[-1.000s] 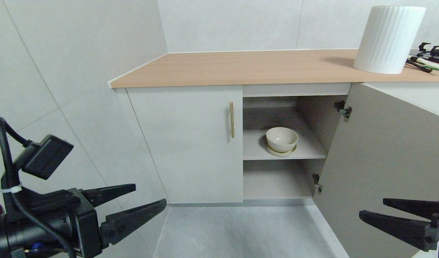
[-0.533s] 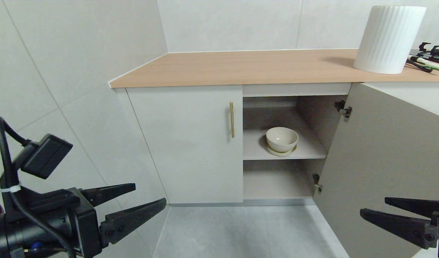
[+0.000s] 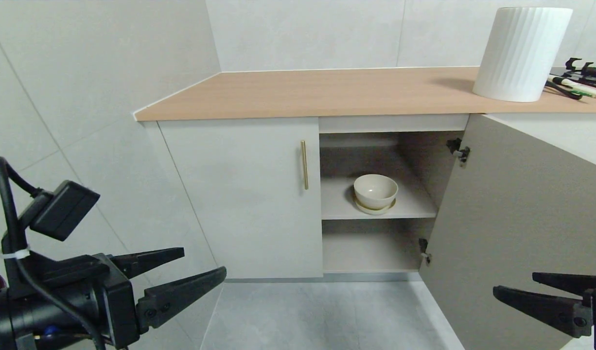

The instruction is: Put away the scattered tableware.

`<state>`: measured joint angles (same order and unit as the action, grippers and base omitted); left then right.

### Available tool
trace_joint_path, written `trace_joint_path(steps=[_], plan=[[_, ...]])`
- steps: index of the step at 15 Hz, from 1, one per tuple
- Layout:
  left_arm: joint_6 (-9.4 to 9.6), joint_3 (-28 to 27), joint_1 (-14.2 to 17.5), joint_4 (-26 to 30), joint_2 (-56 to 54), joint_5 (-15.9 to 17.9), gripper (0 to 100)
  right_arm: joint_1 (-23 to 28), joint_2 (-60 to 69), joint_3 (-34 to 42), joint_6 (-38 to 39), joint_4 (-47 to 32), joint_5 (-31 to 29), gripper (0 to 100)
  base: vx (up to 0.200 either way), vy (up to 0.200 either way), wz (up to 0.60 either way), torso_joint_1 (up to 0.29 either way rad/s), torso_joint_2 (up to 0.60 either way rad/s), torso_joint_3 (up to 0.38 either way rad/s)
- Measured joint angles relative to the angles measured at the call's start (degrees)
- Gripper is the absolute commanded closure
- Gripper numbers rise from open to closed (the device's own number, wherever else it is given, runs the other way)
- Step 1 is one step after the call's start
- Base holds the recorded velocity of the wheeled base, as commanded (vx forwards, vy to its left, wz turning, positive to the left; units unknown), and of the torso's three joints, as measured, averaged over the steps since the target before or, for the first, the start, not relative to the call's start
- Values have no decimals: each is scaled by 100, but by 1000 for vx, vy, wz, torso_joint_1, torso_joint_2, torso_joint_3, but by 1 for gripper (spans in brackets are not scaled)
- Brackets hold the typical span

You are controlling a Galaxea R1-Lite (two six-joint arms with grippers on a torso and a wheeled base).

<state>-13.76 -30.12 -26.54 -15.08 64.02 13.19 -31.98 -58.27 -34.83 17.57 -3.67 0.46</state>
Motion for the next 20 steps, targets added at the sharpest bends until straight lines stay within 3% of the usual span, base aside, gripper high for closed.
trace_joint_path(steps=[3, 7, 13, 15, 17, 20], plan=[[-2, -2, 0, -2, 6, -2, 0, 4, -7, -119, 0, -289, -4, 0, 0, -200, 0, 2, 2, 2], [0, -2, 0, -2, 13, 2, 0, 0, -16, -483, -2, -1256, 18, 0, 0, -200, 0, 2, 2, 4], [-22, -2, 5, -2, 11, 16, 0, 80, 63, -1790, -194, -4014, -39, 0, 0, 0, 0, 0, 0, 0], [-22, 2, 0, -5, 11, 24, 0, 255, 124, -2292, -219, -4812, -489, 0, 0, 0, 0, 0, 0, 0], [-20, 6, 0, 0, 17, 24, 0, 489, 161, -2506, -356, -5043, -1385, 0, 0, 0, 0, 0, 0, 0], [-17, 13, 0, -2, 28, 27, 0, 1109, 63, -2565, -466, -5077, -1710, 0, 0, 0, 0, 0, 0, 0]])
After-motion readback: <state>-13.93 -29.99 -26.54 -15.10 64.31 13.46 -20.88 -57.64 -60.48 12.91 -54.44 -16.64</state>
